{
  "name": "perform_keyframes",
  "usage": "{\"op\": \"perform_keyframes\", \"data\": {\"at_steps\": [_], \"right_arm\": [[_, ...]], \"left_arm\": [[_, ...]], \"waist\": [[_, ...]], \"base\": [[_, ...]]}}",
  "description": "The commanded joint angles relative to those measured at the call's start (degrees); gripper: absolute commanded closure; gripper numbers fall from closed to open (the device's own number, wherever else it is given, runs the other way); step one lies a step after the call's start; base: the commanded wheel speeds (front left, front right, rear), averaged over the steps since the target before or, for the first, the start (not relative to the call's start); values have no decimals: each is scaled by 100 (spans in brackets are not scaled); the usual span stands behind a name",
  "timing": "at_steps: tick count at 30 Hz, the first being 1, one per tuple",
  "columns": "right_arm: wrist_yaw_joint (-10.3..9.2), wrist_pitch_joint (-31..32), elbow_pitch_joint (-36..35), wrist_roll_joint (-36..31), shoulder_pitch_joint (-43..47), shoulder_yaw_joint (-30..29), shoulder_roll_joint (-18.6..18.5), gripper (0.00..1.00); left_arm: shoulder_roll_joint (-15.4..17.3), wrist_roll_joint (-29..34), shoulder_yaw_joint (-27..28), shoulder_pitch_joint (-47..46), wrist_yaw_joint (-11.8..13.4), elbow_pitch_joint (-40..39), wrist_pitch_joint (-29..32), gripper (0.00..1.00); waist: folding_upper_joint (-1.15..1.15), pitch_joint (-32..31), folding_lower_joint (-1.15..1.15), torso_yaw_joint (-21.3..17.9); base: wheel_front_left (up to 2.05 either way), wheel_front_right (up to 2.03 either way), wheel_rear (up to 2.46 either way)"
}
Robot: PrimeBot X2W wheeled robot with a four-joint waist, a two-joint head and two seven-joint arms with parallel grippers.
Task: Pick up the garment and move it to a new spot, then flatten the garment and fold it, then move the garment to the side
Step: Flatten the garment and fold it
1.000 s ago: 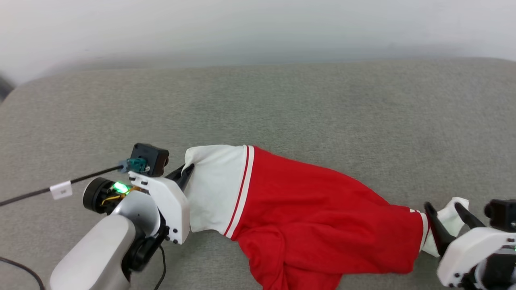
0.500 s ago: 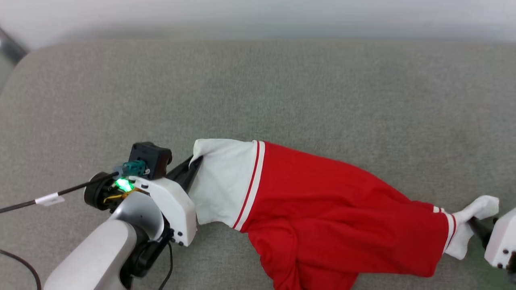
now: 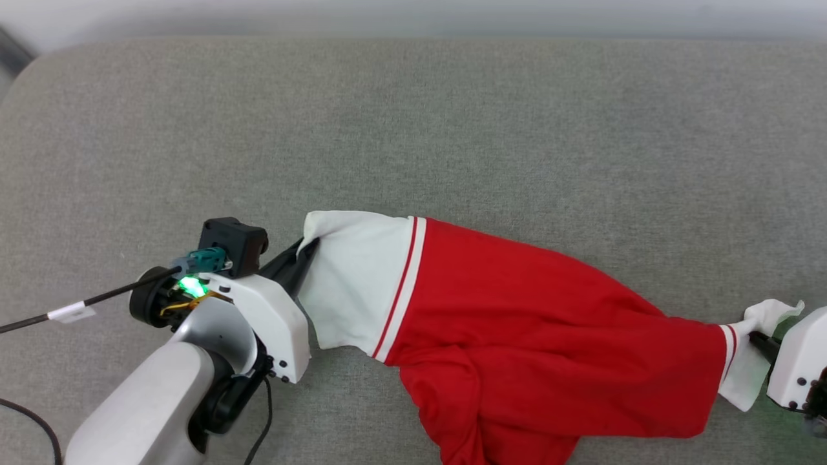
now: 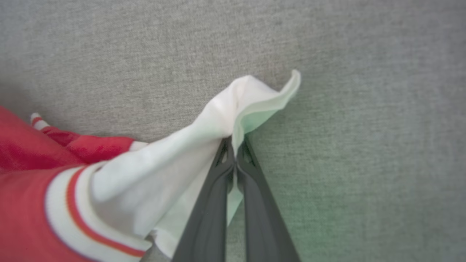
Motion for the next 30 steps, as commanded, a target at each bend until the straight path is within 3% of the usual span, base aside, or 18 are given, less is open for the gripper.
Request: {"op": "perform_keyframes", "data": {"at_steps": [1,10,17,22,30], "right_arm": [[0,1,85,-32,160,64,42,100],[-2,-652,-528,-302,-279,204,-358,100],[-2,-869,-531,-415,-831,406,-538,100],[-3,-1074,-376,-481,-1656,589,-727,100],[-4,-1623,-27,-674,-3499,771,-952,100]], "left_arm": [[24,25,34,23,28,10,-60,100],[268,129,375,-185,240,54,-321,100],[274,109,604,-690,210,286,-427,100],[167,92,796,-1475,86,726,-550,100],[84,289,1107,-3225,-89,1670,-873,100]], "waist": [[0,-125,0,-45],[0,-924,0,-259],[0,-1288,0,-356],[0,-1140,0,-391],[0,-257,0,-464]], "base": [[0,0,0],[0,0,0],[0,0,0],[0,0,0],[0,0,0]]}}
